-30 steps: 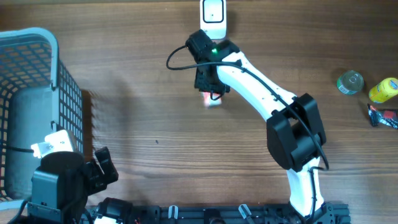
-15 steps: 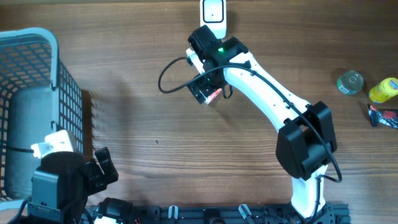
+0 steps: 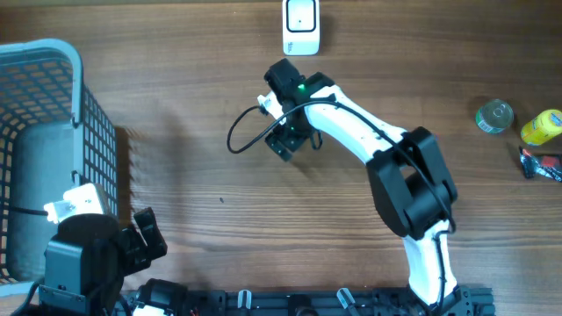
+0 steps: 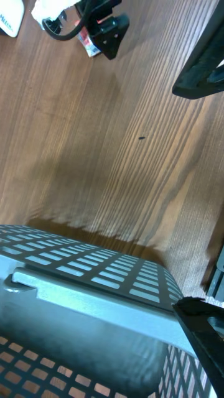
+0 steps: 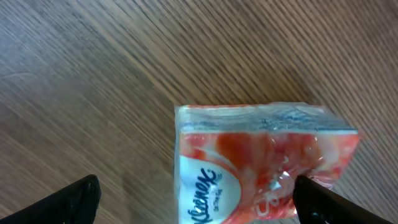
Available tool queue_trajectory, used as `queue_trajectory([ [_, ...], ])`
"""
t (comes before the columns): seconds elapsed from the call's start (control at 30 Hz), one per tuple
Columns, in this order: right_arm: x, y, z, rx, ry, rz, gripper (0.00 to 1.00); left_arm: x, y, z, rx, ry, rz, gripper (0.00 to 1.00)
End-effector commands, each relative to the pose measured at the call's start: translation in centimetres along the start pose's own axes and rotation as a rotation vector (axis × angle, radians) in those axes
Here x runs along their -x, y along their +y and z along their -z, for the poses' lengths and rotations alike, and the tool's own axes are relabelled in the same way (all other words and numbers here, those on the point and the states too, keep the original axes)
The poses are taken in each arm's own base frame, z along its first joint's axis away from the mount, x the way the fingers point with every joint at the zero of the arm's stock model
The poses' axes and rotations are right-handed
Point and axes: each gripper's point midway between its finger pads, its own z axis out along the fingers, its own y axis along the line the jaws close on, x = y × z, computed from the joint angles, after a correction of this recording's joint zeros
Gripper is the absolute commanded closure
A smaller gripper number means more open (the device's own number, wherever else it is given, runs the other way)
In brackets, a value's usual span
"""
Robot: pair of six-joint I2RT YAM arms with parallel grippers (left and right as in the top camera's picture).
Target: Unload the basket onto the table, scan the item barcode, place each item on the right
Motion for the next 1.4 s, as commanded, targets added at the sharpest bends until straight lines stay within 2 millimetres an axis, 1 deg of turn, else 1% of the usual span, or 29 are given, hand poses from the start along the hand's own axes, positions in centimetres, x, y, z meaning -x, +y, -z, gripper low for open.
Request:
queue_trajectory([
  [0.0, -0.3, -0.2, -1.5, -0.005, 0.017, -0.032, 0.05, 0.0, -0.1, 0.0, -0.007, 0.0, 0.018, 0.0],
  [0.03, -0.1, -0.7, -1.5, -0.031, 0.013, -0.06, 0.07, 0.0, -0.1, 0.0, -0.007, 0.0, 0.018, 0.0],
  [0.07, -0.1, -1.2, -1.5, -0.06, 0.011, -0.076, 0.06, 0.0, -0.1, 0.0, -0.007, 0.0, 0.018, 0.0],
  [0.13, 0.1, -2.3, -1.1, -0.124, 0.007, -0.081, 0.12, 0.0, -0.1, 0.0, -0.007, 0.0, 0.018, 0.0],
  [0.17, 0.4, -2.6, -0.5, -0.147, -0.005, -0.09, 0.1, 0.0, -0.1, 0.0, -0.007, 0.0, 0.018, 0.0],
  [0.2, 0.9, -2.6, 0.9, -0.165, -0.03, -0.096, 0.04, 0.0, -0.1, 0.0, -0.007, 0.0, 0.018, 0.0],
  [0.23, 1.3, -2.7, 2.0, -0.182, -0.048, -0.089, 0.02, 0.0, -0.1, 0.0, -0.007, 0.0, 0.018, 0.0],
  [0.27, 1.4, -2.7, 2.5, -0.193, -0.054, -0.087, 0.0, 0.0, -0.1, 0.0, -0.007, 0.0, 0.018, 0.0],
  [0.33, 1.1, -2.5, 2.5, -0.19, -0.043, -0.079, 0.0, 0.0, -0.1, 0.0, -0.007, 0.0, 0.018, 0.0],
  [0.4, 1.5, -2.6, 2.7, -0.196, -0.054, -0.061, 0.0, 0.0, -0.1, 0.0, -0.007, 0.0, 0.018, 0.0],
  [0.47, 2.0, -3.5, 2.9, -0.247, -0.072, -0.054, 0.0, 0.0, -0.1, 0.0, -0.007, 0.0, 0.018, 0.0],
  [0.53, 2.0, -4.6, 3.2, -0.316, -0.068, -0.044, 0.0, 0.0, -0.1, 0.0, -0.007, 0.0, 0.018, 0.0],
  [0.63, 2.5, -4.9, 3.3, -0.335, -0.085, -0.023, 0.0, 0.0, -0.1, 0.0, -0.007, 0.0, 0.018, 0.0],
  [0.7, 2.6, -4.9, 3.1, -0.315, -0.093, -0.027, 0.0, 0.0, -0.1, 0.0, -0.007, 0.0, 0.018, 0.0],
  [0.73, 2.8, -4.5, 2.9, -0.274, -0.104, -0.029, 0.0, 0.0, -0.1, 0.0, -0.007, 0.0, 0.019, 0.0],
  [0.83, 3.6, -2.3, 2.4, -0.123, -0.145, -0.024, 0.0, 0.0, -0.1, 0.0, -0.007, 0.0, 0.018, 0.0],
  [0.9, 3.8, -1.5, 2.4, -0.077, -0.159, -0.024, 0.0, 0.0, -0.1, 0.0, -0.007, 0.0, 0.018, 0.0],
  [0.97, 3.6, -2.0, 2.3, -0.088, -0.154, -0.031, 0.0, 0.0, -0.1, 0.0, -0.006, 0.001, 0.018, 0.0],
  [1.07, 3.0, -4.3, 1.9, -0.125, -0.15, -0.069, 0.0, -0.1, 0.0, 0.0, -0.005, 0.003, 0.017, 0.0],
  [1.13, 2.7, -5.4, 1.7, -0.131, -0.147, -0.089, 0.0, -0.1, 0.0, 0.0, -0.005, 0.003, 0.017, 0.0],
  [1.23, 2.3, -6.1, 2.1, -0.166, -0.124, -0.032, 0.0, -0.1, 0.0, 0.0, -0.005, 0.003, 0.017, 0.0],
  [1.27, 2.4, -6.1, 2.1, -0.178, -0.121, -0.012, 0.0, -0.1, 0.0, 0.0, -0.005, 0.003, 0.017, 0.0],
  [1.3, 2.4, -5.5, 2.0, -0.143, -0.123, -0.006, 0.0, -0.1, 0.0, 0.0, -0.005, 0.003, 0.017, 0.0],
  [1.33, 2.2, -4.3, 1.8, -0.073, -0.122, 0.016, 0.0, -0.1, 0.0, 0.0, -0.005, 0.003, 0.017, 0.0],
  [1.37, 2.1, -3.6, 1.5, -0.034, -0.117, 0.019, 0.0, -0.1, 0.0, 0.0, -0.005, 0.003, 0.017, 0.0],
])
